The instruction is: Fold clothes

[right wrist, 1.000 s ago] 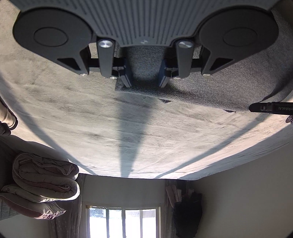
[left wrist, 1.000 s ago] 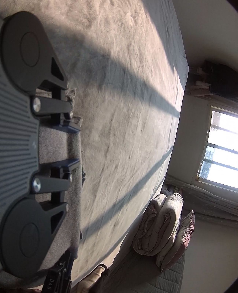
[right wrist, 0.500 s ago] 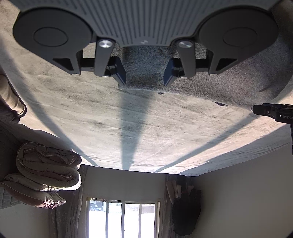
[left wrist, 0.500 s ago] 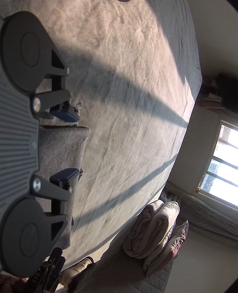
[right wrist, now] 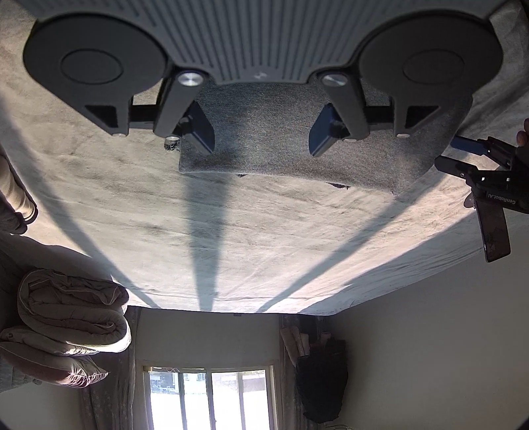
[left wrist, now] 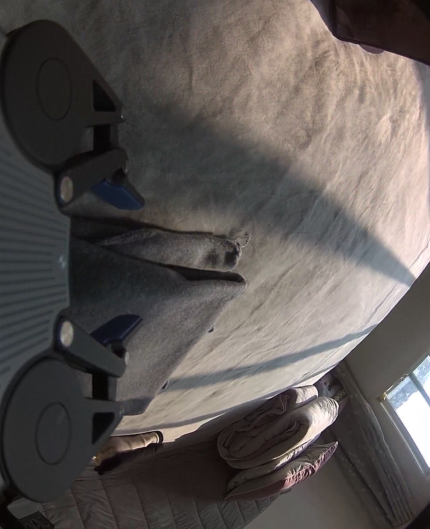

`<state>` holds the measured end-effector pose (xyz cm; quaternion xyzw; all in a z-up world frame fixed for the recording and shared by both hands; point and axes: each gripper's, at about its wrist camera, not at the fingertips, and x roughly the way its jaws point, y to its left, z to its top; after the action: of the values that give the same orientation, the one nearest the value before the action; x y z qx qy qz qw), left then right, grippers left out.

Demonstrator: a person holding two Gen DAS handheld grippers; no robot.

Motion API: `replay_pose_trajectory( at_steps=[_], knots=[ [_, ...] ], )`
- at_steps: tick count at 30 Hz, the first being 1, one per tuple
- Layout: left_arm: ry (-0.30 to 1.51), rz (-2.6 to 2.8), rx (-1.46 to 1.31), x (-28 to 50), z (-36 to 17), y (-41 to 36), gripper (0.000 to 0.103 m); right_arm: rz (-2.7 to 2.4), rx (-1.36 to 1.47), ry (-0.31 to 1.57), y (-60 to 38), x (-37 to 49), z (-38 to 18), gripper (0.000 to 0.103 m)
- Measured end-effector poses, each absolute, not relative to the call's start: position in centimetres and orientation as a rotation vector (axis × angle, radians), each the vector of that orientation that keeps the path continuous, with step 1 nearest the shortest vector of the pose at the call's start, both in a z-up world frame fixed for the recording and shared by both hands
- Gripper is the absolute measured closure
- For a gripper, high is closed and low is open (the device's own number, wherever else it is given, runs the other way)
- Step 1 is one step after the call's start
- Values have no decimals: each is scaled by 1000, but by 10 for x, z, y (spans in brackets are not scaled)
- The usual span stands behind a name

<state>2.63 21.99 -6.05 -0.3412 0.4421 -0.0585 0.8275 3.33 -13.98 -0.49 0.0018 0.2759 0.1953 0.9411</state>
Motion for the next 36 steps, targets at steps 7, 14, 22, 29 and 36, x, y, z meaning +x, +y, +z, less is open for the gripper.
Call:
replay_pose_trajectory(
  at_steps=[7,14,22,29,36],
  knots=[
    [901,-195,-688,24,-68,206,29,516,222,699,-132,36,-6,64],
    [861,-220,-630,20,-70,193,63,542,316,778,-119,44,-16,76],
    [830,-249,-713,20,-53,195,81,531,379,844,-115,52,-30,78],
    [762,-341,-707,18,-18,166,82,508,360,938,-112,62,-54,90],
    [729,-442,-717,22,-2,124,82,537,568,954,-146,60,-47,64]
  ],
)
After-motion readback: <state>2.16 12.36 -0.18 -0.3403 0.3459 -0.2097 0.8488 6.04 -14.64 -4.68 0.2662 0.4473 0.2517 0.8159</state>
